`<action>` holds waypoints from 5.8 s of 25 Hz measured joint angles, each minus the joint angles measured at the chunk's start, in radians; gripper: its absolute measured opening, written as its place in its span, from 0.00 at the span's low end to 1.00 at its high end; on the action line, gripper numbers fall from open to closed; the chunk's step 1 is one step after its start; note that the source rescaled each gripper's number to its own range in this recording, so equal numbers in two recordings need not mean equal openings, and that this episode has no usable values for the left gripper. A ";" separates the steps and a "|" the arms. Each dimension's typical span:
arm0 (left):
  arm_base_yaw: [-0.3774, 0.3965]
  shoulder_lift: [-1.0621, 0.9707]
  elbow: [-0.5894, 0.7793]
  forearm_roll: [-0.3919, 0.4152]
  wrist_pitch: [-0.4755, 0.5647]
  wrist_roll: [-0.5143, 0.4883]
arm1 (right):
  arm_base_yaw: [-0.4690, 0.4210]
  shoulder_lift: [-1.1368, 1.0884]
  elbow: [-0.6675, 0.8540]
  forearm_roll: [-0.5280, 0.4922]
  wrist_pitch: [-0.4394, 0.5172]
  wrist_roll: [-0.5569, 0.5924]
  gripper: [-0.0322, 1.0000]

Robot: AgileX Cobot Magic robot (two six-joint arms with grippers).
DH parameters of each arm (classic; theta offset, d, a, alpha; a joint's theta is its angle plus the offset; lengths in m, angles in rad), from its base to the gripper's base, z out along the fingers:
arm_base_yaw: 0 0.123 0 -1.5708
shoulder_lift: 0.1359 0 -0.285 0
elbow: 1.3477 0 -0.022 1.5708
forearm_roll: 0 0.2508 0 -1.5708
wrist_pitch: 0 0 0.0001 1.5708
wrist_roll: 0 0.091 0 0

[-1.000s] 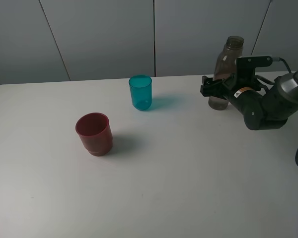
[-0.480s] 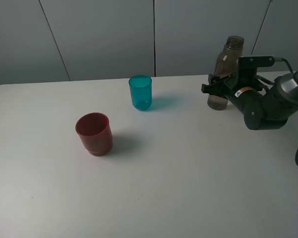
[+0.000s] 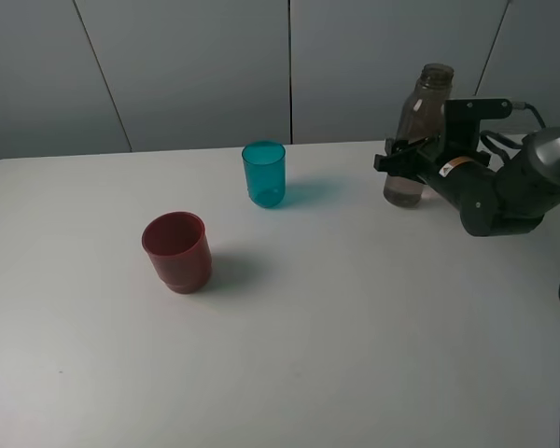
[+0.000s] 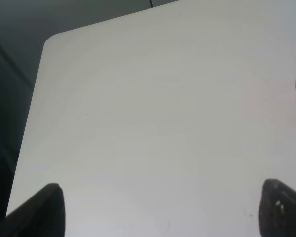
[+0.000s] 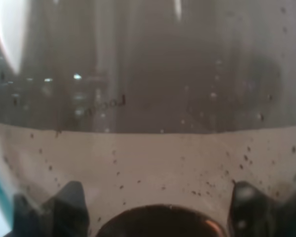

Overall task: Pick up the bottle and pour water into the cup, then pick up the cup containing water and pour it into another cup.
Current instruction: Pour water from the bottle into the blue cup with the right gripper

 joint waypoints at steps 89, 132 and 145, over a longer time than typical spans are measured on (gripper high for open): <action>0.000 0.000 0.000 0.000 0.000 0.000 | 0.247 0.074 -0.413 0.346 0.302 -1.588 0.08; 0.000 0.000 0.000 0.000 0.000 -0.002 | 0.247 0.074 -0.435 0.358 0.258 -1.930 0.08; 0.000 0.000 0.000 0.000 0.000 -0.002 | 0.247 0.074 -0.435 0.370 0.250 -2.002 0.08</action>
